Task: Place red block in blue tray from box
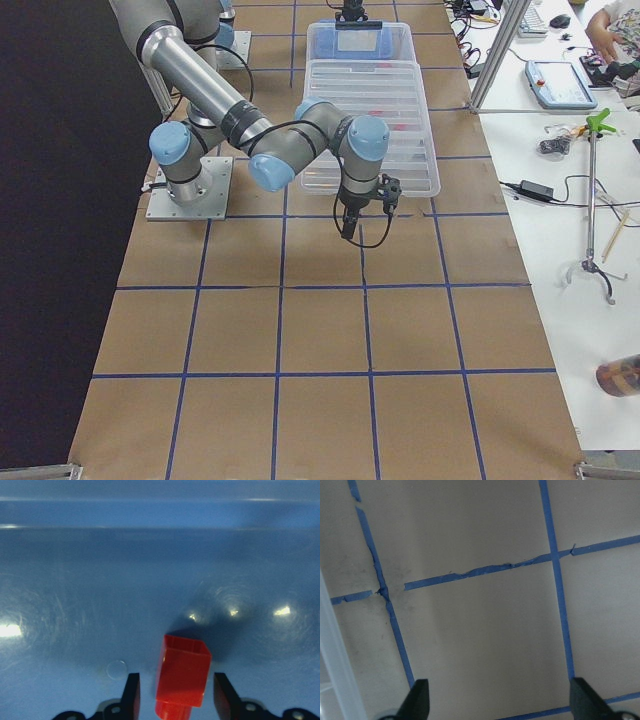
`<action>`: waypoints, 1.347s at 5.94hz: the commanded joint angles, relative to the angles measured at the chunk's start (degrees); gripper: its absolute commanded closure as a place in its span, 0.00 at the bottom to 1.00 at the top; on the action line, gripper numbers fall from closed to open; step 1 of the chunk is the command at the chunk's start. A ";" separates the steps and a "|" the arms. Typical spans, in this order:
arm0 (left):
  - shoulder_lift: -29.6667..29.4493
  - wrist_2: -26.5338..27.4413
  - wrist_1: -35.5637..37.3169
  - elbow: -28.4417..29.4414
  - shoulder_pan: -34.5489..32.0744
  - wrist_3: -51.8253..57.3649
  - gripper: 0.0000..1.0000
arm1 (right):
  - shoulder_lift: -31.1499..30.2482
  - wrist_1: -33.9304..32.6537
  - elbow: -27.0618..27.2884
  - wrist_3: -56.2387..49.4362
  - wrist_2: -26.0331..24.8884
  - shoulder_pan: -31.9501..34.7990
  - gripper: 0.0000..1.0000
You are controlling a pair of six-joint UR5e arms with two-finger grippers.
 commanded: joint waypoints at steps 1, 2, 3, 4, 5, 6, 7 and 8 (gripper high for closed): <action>4.15 -1.02 -7.10 3.51 -1.53 -5.34 0.05 | -1.01 -0.07 1.21 1.62 0.34 2.11 0.00; 7.93 -0.94 -18.91 9.45 -2.85 -7.04 0.05 | -1.01 0.02 1.30 3.20 0.25 3.86 0.00; 9.88 -0.85 -28.42 15.08 -4.95 -12.97 0.04 | -1.01 0.02 1.30 4.25 0.34 4.92 0.00; 10.25 -0.59 -37.31 21.14 -8.19 -18.51 0.02 | -1.09 0.02 1.30 5.48 0.34 5.54 0.00; 10.68 -0.15 -44.27 26.16 -12.23 -22.14 0.02 | -1.09 0.02 1.56 6.28 0.34 7.02 0.00; 10.69 -0.15 -47.04 29.00 -15.22 -33.31 0.02 | -1.27 0.02 2.26 7.85 0.34 8.43 0.00; 11.47 -0.15 -48.98 29.03 -18.21 -40.82 0.02 | -1.27 0.02 2.70 8.39 0.34 8.97 0.00; 13.74 -0.32 -49.17 29.11 -21.11 -54.12 0.02 | -1.27 0.02 2.71 9.44 0.34 9.84 0.00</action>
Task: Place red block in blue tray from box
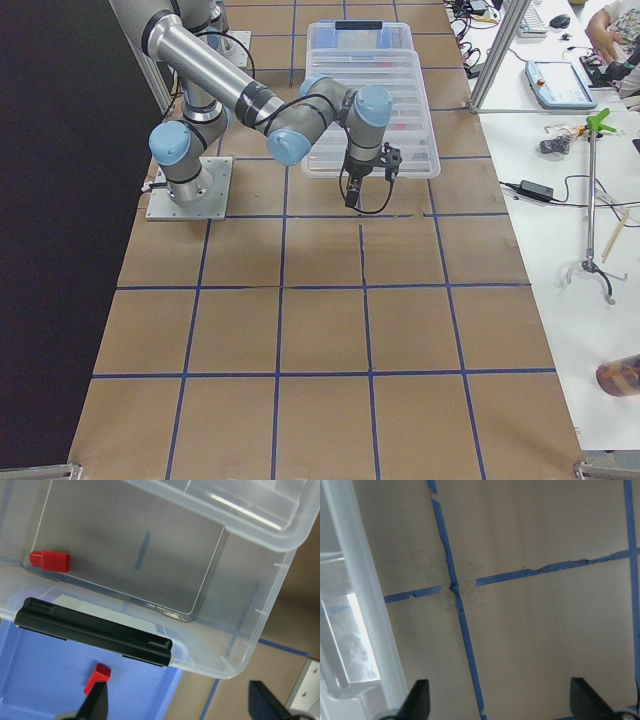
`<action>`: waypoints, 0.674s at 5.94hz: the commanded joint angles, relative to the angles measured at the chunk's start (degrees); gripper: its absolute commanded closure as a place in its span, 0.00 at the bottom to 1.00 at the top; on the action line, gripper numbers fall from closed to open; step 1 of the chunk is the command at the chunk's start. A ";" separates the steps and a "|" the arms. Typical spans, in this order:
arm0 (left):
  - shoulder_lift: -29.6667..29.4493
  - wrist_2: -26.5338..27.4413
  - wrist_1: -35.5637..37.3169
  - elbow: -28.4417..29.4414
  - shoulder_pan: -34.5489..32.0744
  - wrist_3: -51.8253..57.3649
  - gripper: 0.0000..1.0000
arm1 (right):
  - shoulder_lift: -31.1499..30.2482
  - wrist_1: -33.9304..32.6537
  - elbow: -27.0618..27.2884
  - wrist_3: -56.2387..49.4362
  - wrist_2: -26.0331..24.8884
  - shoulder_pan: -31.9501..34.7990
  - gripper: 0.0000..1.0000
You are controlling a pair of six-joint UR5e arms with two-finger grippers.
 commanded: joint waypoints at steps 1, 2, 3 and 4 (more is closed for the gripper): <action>4.11 -0.11 -0.37 -0.77 -3.00 -19.80 0.02 | -0.03 0.00 0.23 3.05 0.09 2.41 0.00; 6.66 0.06 -0.37 -1.22 -2.65 -24.75 0.02 | -0.03 -0.09 0.50 5.69 0.00 4.95 0.00; 7.64 0.07 -0.28 -1.22 -2.30 -32.03 0.02 | -0.64 0.00 0.50 8.24 0.00 6.28 0.00; 8.87 -0.02 0.42 -0.79 0.22 -39.49 0.02 | -0.90 0.00 0.50 10.00 0.00 7.86 0.00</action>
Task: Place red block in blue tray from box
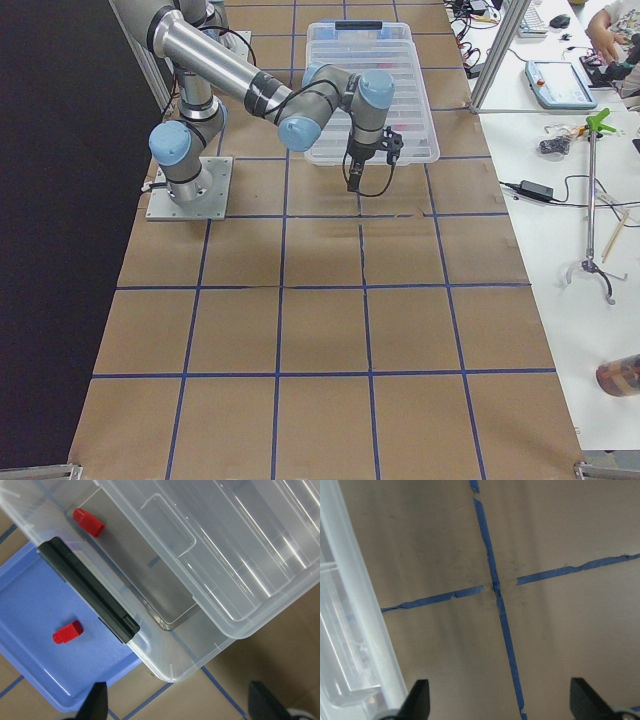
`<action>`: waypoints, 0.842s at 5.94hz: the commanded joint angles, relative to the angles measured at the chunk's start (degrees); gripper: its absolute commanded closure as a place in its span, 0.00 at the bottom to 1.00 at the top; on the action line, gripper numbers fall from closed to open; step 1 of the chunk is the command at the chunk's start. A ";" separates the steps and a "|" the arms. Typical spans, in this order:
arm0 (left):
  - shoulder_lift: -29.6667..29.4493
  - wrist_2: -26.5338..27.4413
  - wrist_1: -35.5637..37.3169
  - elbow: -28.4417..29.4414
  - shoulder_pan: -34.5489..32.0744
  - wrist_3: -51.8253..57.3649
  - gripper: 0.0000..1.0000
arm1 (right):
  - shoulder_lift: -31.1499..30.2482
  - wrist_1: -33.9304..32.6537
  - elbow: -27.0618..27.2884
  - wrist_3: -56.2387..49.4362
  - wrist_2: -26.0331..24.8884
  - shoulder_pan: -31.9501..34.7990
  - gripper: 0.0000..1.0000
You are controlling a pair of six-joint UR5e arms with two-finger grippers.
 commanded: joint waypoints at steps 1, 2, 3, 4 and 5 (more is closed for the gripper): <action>2.06 -0.14 1.17 -0.12 2.84 -18.06 0.02 | -0.31 0.01 0.11 4.39 0.00 2.87 0.00; 2.24 -0.14 1.26 -0.73 2.68 -25.05 0.02 | -0.31 0.01 0.11 6.07 0.00 3.58 0.00; 2.25 -0.05 1.70 -0.91 2.51 -33.91 0.02 | -0.48 0.01 0.81 6.17 0.08 4.11 0.00; 1.72 -0.05 2.14 -1.00 2.24 -36.17 0.02 | -2.05 0.01 2.56 6.17 0.08 4.20 0.00; 2.15 -0.14 2.67 -0.91 2.24 -35.85 0.02 | -3.89 0.01 4.92 6.61 0.08 4.21 0.00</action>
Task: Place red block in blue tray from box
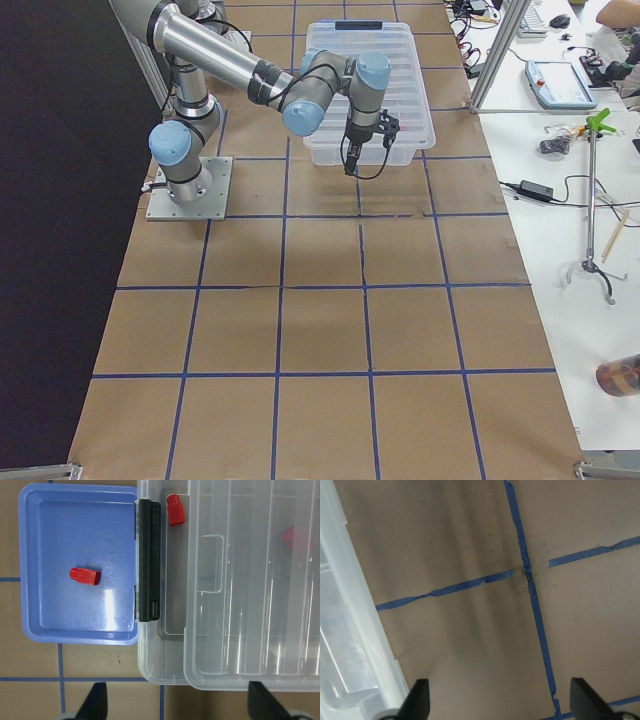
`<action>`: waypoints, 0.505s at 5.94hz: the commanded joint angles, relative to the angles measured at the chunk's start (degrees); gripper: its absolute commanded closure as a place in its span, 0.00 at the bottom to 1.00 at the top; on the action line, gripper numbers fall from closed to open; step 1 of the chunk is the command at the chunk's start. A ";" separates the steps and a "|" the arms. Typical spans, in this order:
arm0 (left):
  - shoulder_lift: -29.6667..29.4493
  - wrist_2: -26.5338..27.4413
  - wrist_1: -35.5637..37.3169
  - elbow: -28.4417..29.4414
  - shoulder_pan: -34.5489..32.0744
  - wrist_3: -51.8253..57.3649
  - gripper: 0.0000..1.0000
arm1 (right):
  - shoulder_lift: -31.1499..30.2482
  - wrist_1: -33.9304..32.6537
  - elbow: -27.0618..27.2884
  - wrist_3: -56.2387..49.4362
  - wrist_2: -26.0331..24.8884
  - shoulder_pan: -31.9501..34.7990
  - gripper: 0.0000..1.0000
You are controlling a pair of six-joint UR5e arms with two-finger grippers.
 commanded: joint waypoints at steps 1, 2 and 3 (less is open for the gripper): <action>0.35 0.03 0.77 0.01 -0.07 -1.00 0.02 | -2.05 0.00 2.49 1.31 0.01 0.07 0.00; 0.26 0.03 1.29 -0.08 -0.07 -1.00 0.02 | -2.14 -0.09 2.49 1.32 0.01 0.16 0.00; 0.00 0.03 1.47 0.01 -0.07 -1.08 0.02 | -2.05 -0.09 2.49 1.32 0.09 0.60 0.00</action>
